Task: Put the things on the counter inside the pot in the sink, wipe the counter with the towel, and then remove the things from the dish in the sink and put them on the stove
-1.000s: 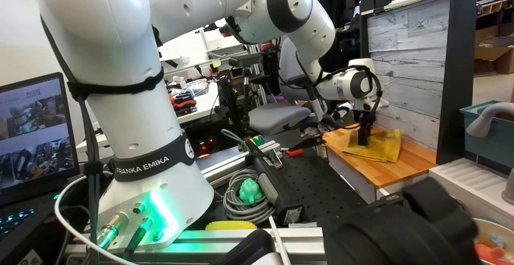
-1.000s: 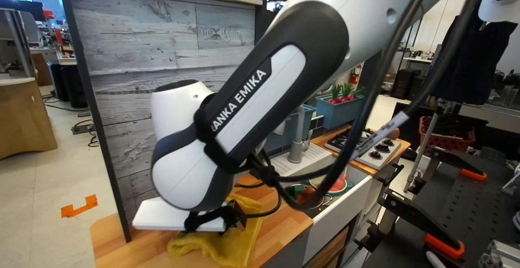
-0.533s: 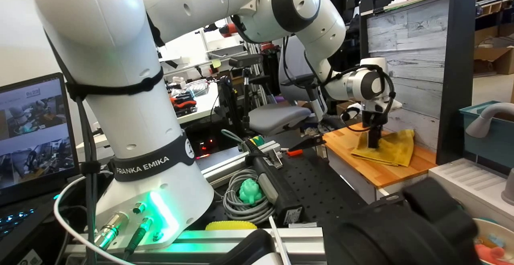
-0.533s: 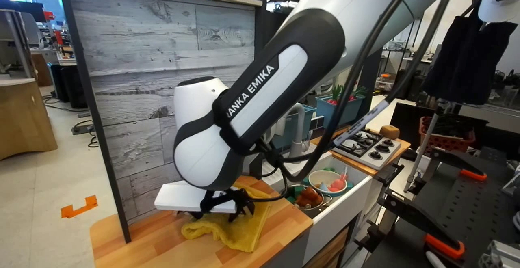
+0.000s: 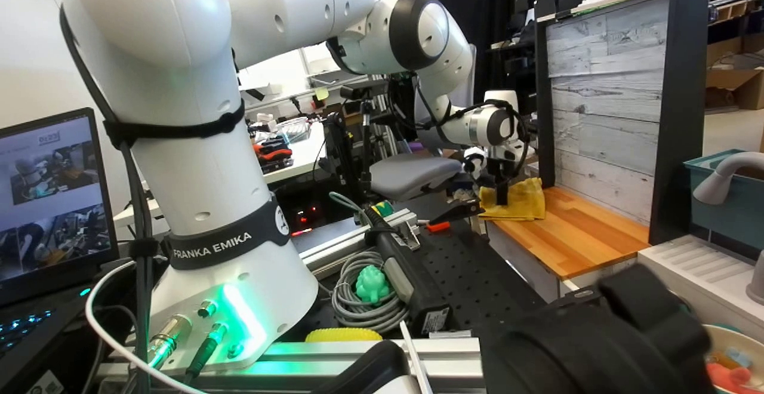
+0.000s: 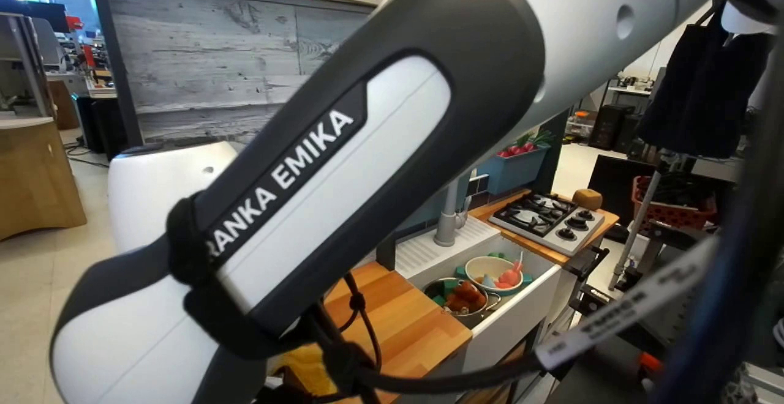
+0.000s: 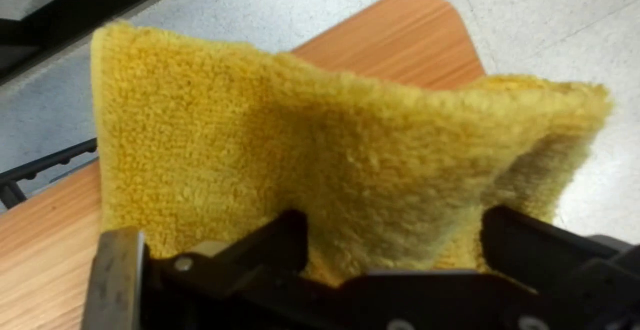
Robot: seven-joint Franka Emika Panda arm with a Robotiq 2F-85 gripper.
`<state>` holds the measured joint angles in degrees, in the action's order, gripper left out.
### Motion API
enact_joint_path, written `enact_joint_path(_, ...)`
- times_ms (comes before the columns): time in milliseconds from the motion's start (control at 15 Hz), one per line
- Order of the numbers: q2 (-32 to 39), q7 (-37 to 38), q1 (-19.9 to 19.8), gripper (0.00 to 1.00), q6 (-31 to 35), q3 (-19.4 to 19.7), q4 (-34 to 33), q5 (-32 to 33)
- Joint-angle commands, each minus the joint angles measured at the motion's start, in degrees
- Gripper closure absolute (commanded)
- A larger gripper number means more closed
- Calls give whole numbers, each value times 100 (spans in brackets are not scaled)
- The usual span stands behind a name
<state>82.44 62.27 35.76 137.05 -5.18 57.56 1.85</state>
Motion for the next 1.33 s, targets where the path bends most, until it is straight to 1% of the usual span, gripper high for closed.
enact_joint_path(0,34,-76,-443,0,-199,142,399,-58)
enact_joint_path(67,-34,161,-469,0,-320,279,488,-56)
enact_joint_path(133,-115,380,-516,0,-252,436,611,-24)
enact_joint_path(333,-274,700,-864,0,-277,695,917,-71)
enact_joint_path(400,-228,589,-989,0,-277,713,919,-50)
enact_joint_path(533,-95,356,-1006,0,-481,612,621,-13)
enact_joint_path(600,-63,236,-968,0,-499,551,522,17)
enact_joint_path(800,-8,-14,-613,0,-441,415,174,140)
enact_joint_path(1067,22,-370,-42,0,-568,121,-275,166)
enact_joint_path(1133,60,-406,65,0,-677,143,-365,150)
enact_joint_path(1267,132,-318,71,0,-797,245,-387,42)
